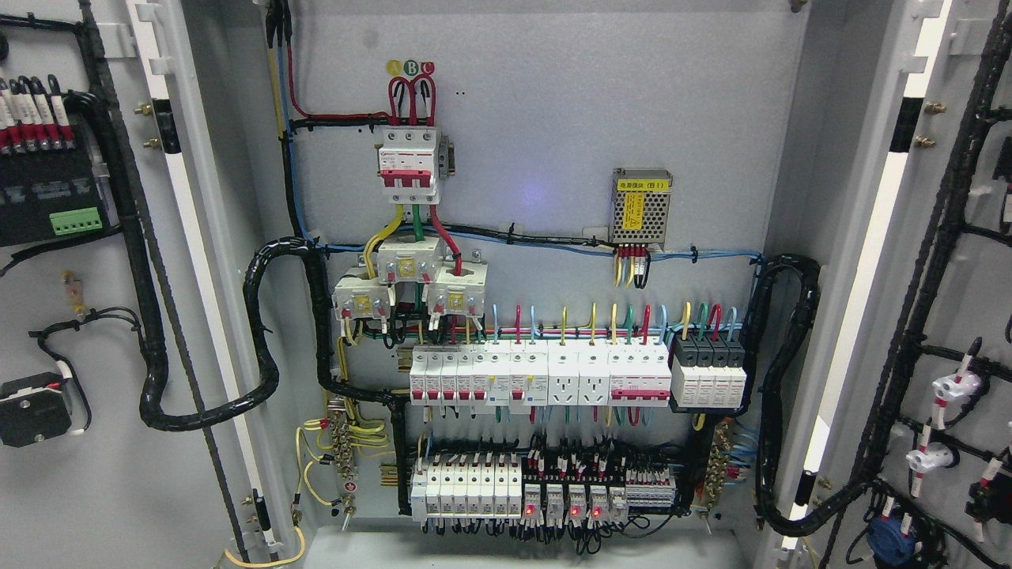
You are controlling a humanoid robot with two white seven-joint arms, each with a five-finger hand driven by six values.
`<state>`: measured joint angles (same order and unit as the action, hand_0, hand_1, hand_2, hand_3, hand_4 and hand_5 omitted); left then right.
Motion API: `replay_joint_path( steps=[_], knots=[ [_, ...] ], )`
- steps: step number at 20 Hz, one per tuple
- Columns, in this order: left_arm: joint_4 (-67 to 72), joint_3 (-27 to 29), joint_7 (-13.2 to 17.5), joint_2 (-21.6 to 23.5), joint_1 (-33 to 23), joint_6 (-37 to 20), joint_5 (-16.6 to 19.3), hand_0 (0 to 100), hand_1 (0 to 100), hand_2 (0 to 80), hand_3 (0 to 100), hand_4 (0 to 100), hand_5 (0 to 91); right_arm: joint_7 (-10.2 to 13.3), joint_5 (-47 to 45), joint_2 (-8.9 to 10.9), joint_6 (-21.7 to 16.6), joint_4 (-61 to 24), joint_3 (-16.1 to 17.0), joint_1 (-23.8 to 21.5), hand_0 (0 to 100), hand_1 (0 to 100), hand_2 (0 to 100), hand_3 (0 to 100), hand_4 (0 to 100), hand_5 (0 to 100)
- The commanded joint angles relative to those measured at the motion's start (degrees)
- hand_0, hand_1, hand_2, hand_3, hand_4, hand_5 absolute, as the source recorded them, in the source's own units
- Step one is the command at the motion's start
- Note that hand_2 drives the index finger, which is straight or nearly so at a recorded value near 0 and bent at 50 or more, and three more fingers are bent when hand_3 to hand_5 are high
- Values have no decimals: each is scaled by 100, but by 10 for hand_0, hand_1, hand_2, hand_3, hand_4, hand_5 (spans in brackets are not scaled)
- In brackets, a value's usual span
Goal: Open door with both hands
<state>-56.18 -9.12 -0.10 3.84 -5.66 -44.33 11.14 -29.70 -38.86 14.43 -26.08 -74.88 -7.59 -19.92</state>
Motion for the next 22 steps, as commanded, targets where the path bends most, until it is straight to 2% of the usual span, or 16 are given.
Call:
replay_joint_path(
  steps=[1,4,6,7,8,9,10,11,12,13,15,16,18,22],
  knots=[
    [4868,700,1,-964,504,-1990,-340,0,0,0,0,0,0,43,545,-915,181,4872,-1131,619,0,0,0,0,0,0],
    [5143,876,132,-964,575,145,-849,0,0,0,0,0,0,78,1054,-1126,454,6560,-1131,1278,0,0,0,0,0,0],
    [5195,868,430,-973,575,1526,-1122,0,0,0,0,0,0,122,1196,-1293,629,7099,-1104,1421,0,0,0,0,0,0],
    [5205,876,501,-982,575,2107,-1132,0,0,0,0,0,0,210,1197,-1337,761,7153,-1043,1421,0,0,0,0,0,0],
    [5205,859,502,-982,575,2565,-1141,0,0,0,0,0,0,437,1197,-1433,919,7188,-912,1404,0,0,0,0,0,0],
    [5213,868,502,-982,575,2952,-1149,0,0,0,0,0,0,917,1205,-1495,981,7197,-772,1377,0,0,0,0,0,0],
    [5222,868,502,-982,575,3269,-1149,0,0,0,0,0,0,1383,1266,-1496,1008,7215,-779,1377,0,0,0,0,0,0],
    [5222,868,493,-982,575,3568,-1149,0,0,0,0,0,0,1640,1389,-1513,1026,7233,-779,1377,0,0,0,0,0,0],
    [5222,859,493,-982,575,3850,-1141,0,0,0,0,0,0,1652,1642,-1514,1156,7250,-779,1377,0,0,0,0,0,0],
    [5222,868,493,-982,575,4062,-1141,0,0,0,0,0,0,1661,1993,-1514,1514,7259,-779,1377,0,0,0,0,0,0],
    [5222,876,493,-982,575,4248,-1132,0,0,0,0,0,0,1704,2627,-1522,2462,7215,-709,1386,0,0,0,0,0,0],
    [5222,885,493,-982,575,4266,-1132,0,0,0,0,0,0,1713,2699,-1531,2737,7189,-709,1403,0,0,0,0,0,0],
    [5231,911,485,-973,575,4301,-1141,0,0,0,0,0,0,1722,2726,-1540,2748,7189,-709,1412,0,0,0,0,0,0],
    [5231,999,467,-964,558,4854,-1167,0,0,0,0,0,0,1740,2735,-1566,2819,7189,-709,1421,0,0,0,0,0,0]
  ],
)
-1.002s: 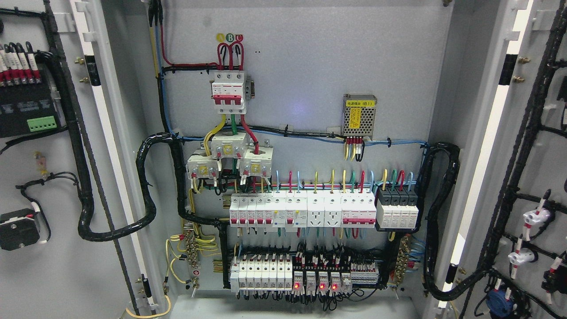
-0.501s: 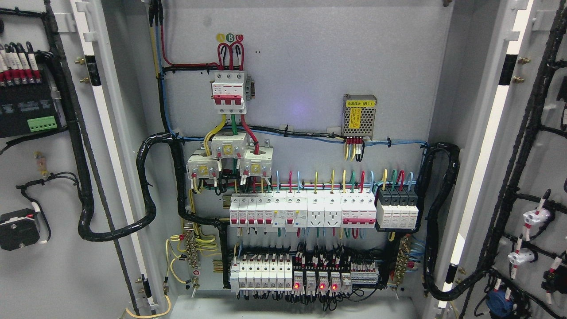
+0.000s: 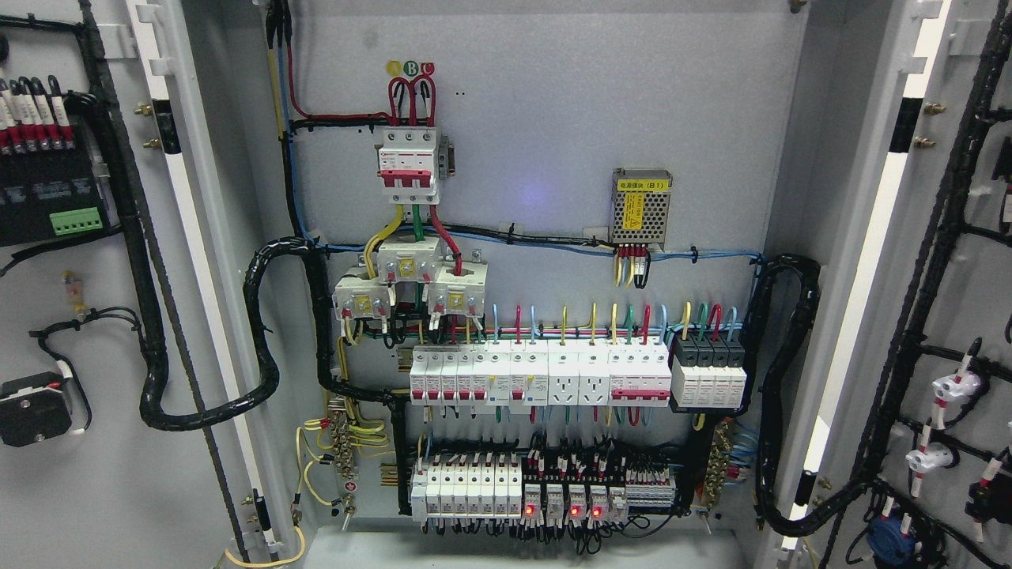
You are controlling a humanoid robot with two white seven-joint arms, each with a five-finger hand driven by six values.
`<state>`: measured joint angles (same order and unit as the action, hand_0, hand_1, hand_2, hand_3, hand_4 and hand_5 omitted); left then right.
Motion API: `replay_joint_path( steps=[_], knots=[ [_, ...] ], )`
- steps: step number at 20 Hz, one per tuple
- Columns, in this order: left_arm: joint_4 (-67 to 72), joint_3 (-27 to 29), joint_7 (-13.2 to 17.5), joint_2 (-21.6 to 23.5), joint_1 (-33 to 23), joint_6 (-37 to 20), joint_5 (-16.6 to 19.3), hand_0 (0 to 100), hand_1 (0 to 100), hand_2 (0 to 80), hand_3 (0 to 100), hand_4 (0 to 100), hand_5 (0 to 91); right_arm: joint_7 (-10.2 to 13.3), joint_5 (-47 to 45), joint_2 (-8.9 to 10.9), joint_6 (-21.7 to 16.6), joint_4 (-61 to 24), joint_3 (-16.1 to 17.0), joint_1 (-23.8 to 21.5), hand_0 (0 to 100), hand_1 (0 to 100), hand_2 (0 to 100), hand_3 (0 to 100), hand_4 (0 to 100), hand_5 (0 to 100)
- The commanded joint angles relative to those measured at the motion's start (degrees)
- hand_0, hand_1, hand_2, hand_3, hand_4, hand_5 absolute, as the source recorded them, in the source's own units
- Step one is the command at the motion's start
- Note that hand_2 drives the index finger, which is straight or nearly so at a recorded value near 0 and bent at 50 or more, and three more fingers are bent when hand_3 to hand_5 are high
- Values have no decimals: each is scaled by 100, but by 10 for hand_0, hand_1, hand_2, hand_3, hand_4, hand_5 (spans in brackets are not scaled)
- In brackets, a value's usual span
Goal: Open door with both hands
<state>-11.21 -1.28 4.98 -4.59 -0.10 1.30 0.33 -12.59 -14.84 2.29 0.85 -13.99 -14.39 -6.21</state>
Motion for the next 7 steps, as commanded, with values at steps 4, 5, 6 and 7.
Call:
replay_joint_path(
  steps=[4,5,6,7],
  knots=[
    [726,453,-41,-95,-113,265,-322,0,0,0,0,0,0,169,297,-449,108,1091,146,199,0,0,0,0,0,0],
    [726,462,-41,-95,-157,257,-445,0,0,0,0,0,0,169,297,-458,108,1091,269,226,0,0,0,0,0,0],
    [726,462,-41,-95,-192,257,-498,0,0,0,0,0,0,169,306,-466,108,1091,331,226,0,0,0,0,0,0],
    [735,462,-41,-86,-210,257,-533,0,0,0,0,0,0,160,315,-501,108,1100,349,226,0,0,0,0,0,0]
  ],
)
